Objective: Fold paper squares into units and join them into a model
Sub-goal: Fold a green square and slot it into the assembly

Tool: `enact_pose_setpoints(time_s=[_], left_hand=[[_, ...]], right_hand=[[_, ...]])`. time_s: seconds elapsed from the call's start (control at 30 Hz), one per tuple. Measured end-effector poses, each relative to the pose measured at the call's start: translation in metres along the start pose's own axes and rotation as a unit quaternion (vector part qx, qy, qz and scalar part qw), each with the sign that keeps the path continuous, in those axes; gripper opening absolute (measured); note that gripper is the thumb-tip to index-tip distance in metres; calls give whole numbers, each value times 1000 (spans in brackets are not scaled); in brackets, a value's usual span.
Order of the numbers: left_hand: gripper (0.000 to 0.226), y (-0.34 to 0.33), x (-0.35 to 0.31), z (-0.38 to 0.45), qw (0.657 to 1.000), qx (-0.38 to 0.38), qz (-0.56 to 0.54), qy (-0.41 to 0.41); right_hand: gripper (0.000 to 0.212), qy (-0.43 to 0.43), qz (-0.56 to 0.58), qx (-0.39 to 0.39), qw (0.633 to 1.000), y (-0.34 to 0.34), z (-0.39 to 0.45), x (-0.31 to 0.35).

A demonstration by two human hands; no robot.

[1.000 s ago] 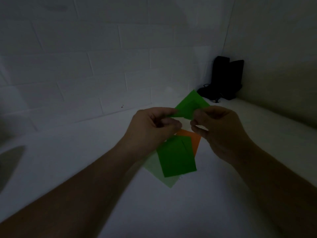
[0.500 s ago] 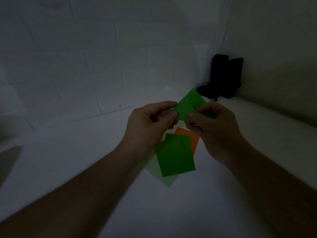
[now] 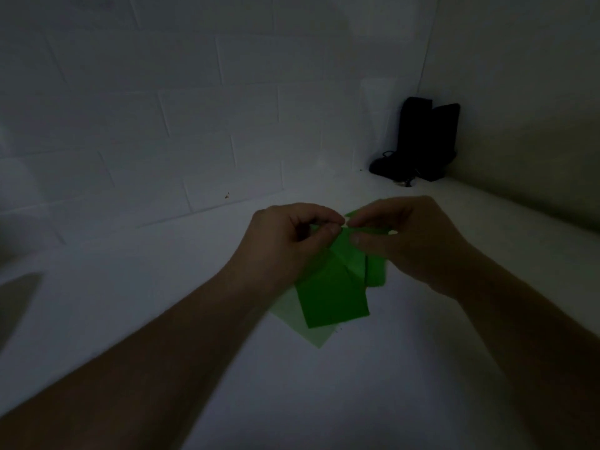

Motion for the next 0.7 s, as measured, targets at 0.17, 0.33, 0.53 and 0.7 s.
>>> enact_pose_setpoints(time_s=[0.17, 0.33, 0.53, 0.7], left_hand=[[16, 1, 4, 0, 992, -27, -118, 45], [22, 4, 13, 1, 975, -60, -199, 75], [25, 2, 21, 0, 960, -80, -242, 113], [25, -1, 22, -2, 936, -97, -303, 152]], right_hand=[[19, -46, 89, 6, 995, 2, 5, -10], [20, -54, 137, 11, 989, 4, 6, -12], [20, -31, 124, 2, 992, 5, 6, -9], [20, -12, 111, -31, 993, 10, 5, -5]])
Point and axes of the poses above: each hand's wrist, its own z-axis towards the middle knuckle, its own y-axis out of the back of the hand, x = y × z, the point moved 10 cm from there along z, towards the middle knuckle, and after that the axes turned 10 degrees about -y, right-handed, at the moved point
